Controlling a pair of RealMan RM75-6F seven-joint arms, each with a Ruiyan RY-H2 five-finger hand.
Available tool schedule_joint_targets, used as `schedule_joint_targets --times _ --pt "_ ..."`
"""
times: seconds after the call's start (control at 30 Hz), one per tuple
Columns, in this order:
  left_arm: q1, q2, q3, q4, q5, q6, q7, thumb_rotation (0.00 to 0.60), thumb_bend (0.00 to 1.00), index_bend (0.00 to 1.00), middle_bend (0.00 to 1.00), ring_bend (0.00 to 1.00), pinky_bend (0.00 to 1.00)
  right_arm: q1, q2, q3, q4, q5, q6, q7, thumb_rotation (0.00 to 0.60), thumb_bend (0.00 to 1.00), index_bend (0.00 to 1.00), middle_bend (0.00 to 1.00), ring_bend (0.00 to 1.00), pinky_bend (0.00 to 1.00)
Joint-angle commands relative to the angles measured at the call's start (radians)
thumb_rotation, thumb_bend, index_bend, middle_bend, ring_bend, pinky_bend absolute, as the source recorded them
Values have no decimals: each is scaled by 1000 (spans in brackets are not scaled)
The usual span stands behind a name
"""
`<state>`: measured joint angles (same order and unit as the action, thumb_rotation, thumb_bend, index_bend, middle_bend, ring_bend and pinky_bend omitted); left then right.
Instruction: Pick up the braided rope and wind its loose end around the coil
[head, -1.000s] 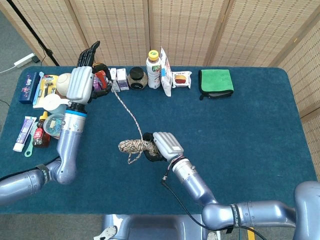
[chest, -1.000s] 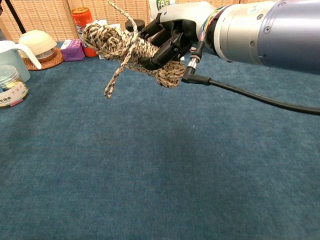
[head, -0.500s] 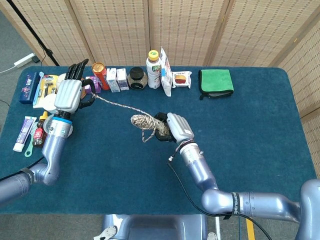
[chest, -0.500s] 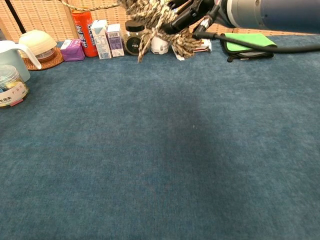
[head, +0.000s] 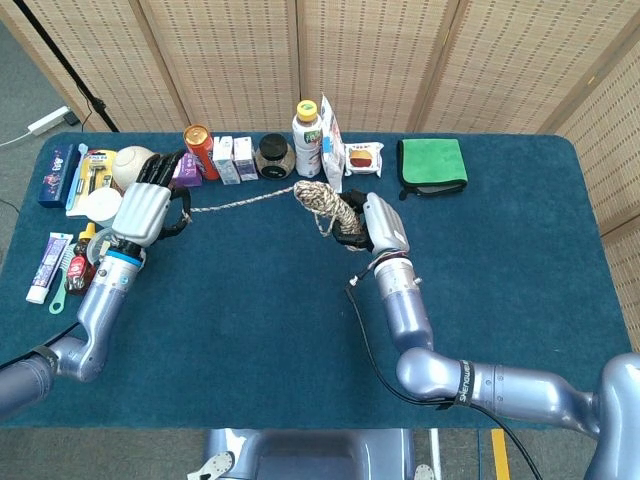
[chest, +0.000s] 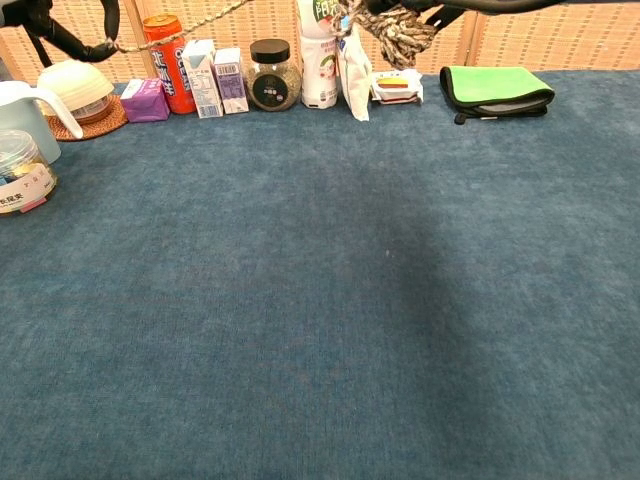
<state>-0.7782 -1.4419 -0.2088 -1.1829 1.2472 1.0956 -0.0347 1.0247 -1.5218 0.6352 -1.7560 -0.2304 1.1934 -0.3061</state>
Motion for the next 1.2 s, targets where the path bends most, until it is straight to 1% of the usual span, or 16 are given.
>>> schedule_joint_targets --times 0.03,0.2,0.3,0.37,0.63,0.8,1.1,1.2 --pt "12 -1 29 10 40 -1 0 600 369 809 0 0 0 -4 -3 -1 17 7 5 7 600 878 661 639 451 657" --pt "28 17 68 -15 98 3 -7 600 369 810 0 0 0 -1 -14 -7 51 5 13 5 600 878 661 638 451 657" --pt "37 45 102 -46 148 5 4 600 370 811 0 0 0 3 -22 -11 72 0 22 -1 600 879 661 639 451 657" --pt "42 71 133 -85 187 -3 22 600 369 813 0 0 0 6 -29 -6 84 4 25 0 600 879 661 639 452 657" --pt "51 118 193 -175 260 -30 66 600 369 814 0 0 0 6 -39 -4 94 3 37 -10 600 878 661 639 452 657" --pt "54 138 218 -223 296 -44 75 600 370 816 0 0 0 4 -43 -7 100 -1 36 -18 600 879 661 639 452 657" --pt "54 175 233 -296 339 -53 54 600 370 820 0 0 0 0 -54 -17 118 -8 25 -27 600 879 661 639 452 657" --pt "55 190 252 -321 367 -61 57 600 370 820 0 0 0 -1 -58 -17 125 -10 23 -28 600 879 661 639 452 657"
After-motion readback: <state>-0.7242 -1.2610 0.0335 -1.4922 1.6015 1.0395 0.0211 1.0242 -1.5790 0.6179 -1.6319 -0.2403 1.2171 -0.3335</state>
